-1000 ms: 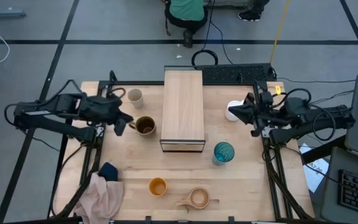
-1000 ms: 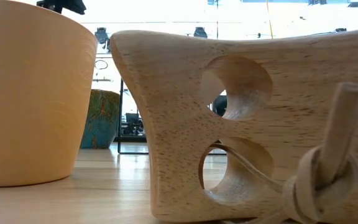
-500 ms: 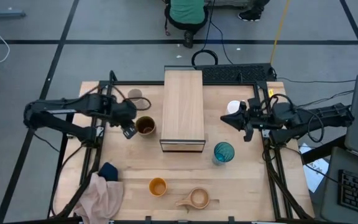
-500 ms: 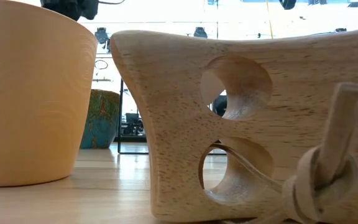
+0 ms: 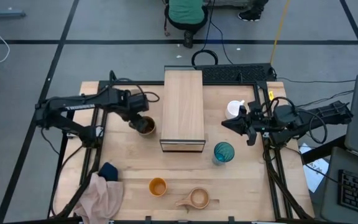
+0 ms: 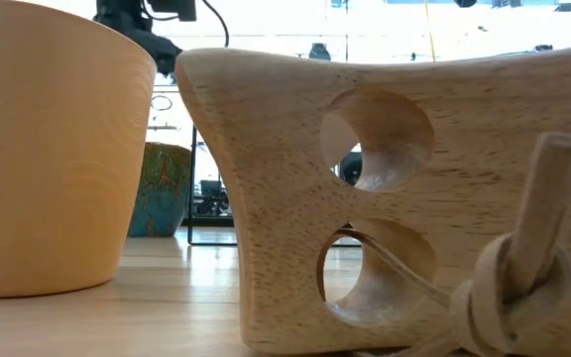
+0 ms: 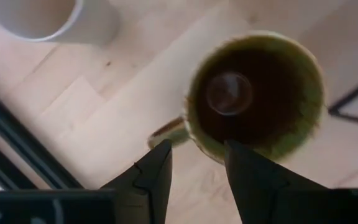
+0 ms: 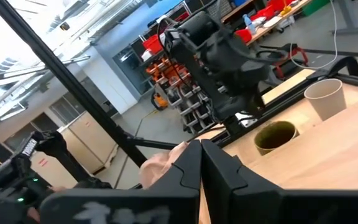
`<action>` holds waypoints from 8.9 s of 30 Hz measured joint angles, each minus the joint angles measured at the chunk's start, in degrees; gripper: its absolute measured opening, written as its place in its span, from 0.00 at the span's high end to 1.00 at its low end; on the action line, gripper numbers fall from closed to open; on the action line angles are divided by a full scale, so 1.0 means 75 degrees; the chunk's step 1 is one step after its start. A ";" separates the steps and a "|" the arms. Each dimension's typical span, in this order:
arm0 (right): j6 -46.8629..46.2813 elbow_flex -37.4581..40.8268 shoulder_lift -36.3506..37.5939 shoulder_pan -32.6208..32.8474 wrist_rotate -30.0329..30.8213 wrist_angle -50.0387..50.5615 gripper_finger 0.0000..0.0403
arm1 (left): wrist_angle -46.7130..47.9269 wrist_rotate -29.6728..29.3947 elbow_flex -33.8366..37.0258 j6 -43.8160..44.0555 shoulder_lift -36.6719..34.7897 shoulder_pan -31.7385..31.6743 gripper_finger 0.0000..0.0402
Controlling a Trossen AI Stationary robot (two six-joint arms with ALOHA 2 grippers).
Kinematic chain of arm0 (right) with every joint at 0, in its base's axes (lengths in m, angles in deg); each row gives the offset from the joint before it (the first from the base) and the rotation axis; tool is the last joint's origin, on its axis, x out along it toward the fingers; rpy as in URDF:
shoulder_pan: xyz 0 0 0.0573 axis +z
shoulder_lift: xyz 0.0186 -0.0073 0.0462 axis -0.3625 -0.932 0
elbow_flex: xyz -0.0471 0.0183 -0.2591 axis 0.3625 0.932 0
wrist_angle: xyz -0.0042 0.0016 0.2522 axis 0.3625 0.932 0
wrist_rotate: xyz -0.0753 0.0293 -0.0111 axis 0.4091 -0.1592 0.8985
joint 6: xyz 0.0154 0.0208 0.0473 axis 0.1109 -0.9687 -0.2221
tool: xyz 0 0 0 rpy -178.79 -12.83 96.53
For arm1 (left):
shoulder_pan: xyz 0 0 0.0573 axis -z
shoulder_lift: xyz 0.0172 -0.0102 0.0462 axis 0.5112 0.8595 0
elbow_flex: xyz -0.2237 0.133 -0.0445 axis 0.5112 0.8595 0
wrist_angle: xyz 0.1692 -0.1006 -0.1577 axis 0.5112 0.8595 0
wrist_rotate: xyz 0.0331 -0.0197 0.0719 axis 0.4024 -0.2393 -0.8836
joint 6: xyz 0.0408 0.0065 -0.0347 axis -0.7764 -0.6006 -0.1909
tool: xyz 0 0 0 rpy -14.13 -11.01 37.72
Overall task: Stack small to large cups/mugs on shelf
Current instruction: Put the brown mug on the shelf
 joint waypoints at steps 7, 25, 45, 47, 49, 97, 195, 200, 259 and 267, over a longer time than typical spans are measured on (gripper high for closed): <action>-0.0066 0.0000 0.0000 0.0004 0.0000 -0.0029 1.00 | -0.0073 0.0038 0.0000 0.0251 0.0027 -0.0548 0.63; -0.0073 0.0003 0.0000 -0.0001 0.0000 -0.0274 1.00 | -0.0758 0.0501 0.0009 0.0207 0.0742 -0.0650 0.63; -0.0060 0.0003 0.0003 -0.0001 -0.0003 -0.0402 1.00 | -0.0837 0.0459 0.0006 -0.0566 0.1476 -0.0636 0.63; -0.0050 0.0003 0.0002 -0.0001 -0.0002 -0.0402 1.00 | -0.0837 0.0336 0.0006 -0.0588 0.1479 -0.0636 0.63; -0.0038 0.0003 0.0001 -0.0001 -0.0003 -0.0402 1.00 | -0.0837 0.0276 0.0006 -0.0586 0.1476 -0.0653 0.63; 0.0108 0.0006 0.0003 -0.0001 0.0005 -0.0222 1.00 | 0.0601 0.1234 -0.0755 -0.2447 0.1237 -0.0630 0.93; -0.0347 0.0009 -0.1447 -0.1610 -0.3002 -0.0107 0.23 | 0.0393 0.6653 -0.8740 -0.0069 0.4498 0.0493 0.93; -0.0471 0.0009 -0.1457 -0.1611 -0.3013 -0.0111 0.23 | -0.0489 0.6884 -0.8808 -0.0121 0.4320 0.0931 0.93; -0.4528 0.0009 -0.3789 -0.0206 -0.5193 -0.7760 0.29 | -0.5796 0.7065 -0.8800 -0.1480 0.4592 0.2329 0.93; -0.4516 0.0006 -0.3786 -0.0152 -0.5164 -0.7279 0.29 | -0.6257 0.7340 -0.8795 -0.0852 0.4949 0.2039 0.93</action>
